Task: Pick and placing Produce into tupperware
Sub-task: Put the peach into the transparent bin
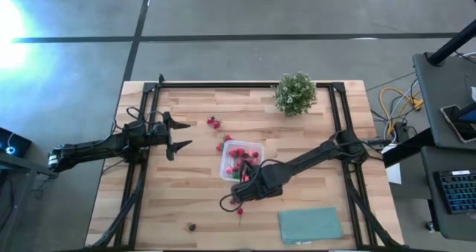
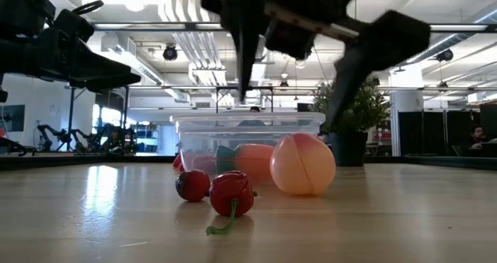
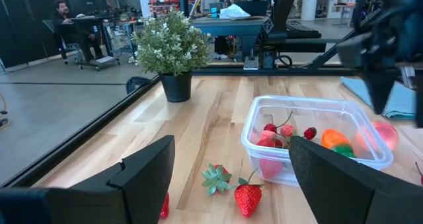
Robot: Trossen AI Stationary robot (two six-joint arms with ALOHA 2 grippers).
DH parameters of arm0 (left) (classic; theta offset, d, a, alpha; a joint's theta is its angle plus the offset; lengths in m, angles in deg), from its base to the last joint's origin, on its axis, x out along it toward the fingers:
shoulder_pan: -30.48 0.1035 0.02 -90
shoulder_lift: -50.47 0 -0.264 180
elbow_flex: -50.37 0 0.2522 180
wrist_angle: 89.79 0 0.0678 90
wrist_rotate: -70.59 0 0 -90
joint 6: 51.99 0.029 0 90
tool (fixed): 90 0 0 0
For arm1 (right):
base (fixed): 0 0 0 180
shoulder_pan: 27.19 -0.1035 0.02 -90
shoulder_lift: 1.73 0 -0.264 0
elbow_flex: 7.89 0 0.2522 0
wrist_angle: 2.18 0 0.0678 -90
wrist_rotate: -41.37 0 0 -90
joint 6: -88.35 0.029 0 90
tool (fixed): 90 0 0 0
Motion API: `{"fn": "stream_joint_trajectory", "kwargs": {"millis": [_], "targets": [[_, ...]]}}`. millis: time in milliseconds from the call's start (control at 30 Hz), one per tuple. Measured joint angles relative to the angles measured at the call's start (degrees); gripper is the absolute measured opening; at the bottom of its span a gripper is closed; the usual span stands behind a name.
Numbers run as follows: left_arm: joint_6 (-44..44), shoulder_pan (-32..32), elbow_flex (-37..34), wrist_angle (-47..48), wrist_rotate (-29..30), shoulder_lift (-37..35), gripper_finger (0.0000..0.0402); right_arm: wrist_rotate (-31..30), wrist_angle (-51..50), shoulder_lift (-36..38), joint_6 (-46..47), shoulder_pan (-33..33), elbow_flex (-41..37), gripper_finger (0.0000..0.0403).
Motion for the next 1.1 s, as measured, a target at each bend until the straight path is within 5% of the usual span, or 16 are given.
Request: {"fn": "stream_joint_trajectory", "kwargs": {"millis": [1100], "targets": [[0.0,0.01,-0.01,0.0,0.0,0.0,0.0283,-0.51,5.78,-0.04,1.6,0.78,-8.6,0.0326]]}}
